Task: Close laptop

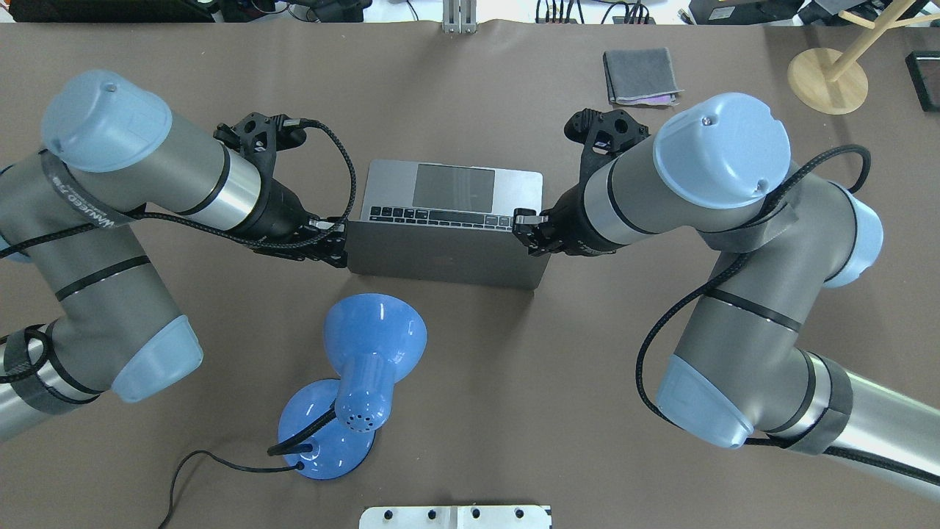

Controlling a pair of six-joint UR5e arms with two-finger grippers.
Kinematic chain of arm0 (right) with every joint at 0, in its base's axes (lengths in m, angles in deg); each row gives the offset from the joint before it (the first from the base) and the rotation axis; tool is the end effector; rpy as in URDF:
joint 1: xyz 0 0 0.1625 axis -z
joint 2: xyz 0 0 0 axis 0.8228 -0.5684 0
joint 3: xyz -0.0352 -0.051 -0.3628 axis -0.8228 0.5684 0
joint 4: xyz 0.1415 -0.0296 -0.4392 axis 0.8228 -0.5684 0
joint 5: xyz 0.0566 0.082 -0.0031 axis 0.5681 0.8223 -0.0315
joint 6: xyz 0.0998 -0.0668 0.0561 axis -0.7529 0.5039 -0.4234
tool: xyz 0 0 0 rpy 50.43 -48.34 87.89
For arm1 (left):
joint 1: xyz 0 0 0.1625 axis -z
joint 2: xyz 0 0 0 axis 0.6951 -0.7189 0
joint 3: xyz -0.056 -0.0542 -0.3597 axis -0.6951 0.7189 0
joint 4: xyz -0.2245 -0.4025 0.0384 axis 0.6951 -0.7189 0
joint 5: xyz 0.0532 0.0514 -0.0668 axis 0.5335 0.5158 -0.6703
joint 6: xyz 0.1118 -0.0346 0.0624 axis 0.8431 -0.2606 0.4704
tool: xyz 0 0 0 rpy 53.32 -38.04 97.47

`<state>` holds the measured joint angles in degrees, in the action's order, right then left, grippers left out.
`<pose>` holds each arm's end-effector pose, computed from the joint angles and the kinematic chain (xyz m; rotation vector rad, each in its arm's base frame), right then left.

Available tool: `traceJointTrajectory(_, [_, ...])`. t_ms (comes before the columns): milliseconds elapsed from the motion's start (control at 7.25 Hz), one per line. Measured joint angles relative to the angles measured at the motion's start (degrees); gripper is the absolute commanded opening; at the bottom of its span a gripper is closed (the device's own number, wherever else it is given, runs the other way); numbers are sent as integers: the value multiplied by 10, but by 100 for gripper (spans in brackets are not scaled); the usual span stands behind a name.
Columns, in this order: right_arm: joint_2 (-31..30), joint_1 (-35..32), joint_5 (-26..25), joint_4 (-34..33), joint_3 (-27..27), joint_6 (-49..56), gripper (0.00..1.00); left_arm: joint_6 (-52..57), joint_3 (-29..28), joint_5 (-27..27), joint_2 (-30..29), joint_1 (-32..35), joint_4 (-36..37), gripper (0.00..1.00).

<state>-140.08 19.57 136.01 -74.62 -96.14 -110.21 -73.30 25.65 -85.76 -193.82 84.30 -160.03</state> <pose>-0.4420 -0.4245 0.1019 0.1155 -1.0747 0.1801 0.4367 -0.4447 0.1471 0.0487 1.1700 0.0232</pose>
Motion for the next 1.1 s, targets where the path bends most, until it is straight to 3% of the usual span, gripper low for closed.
traceJointTrajectory(552, [67,-39,4,12,110,4,0,31,-57,15,-37,12,0,0])
traceJointTrajectory(1103, [101,-57,15,60,215,9,0,69,-184,54,-116,46,-24,0])
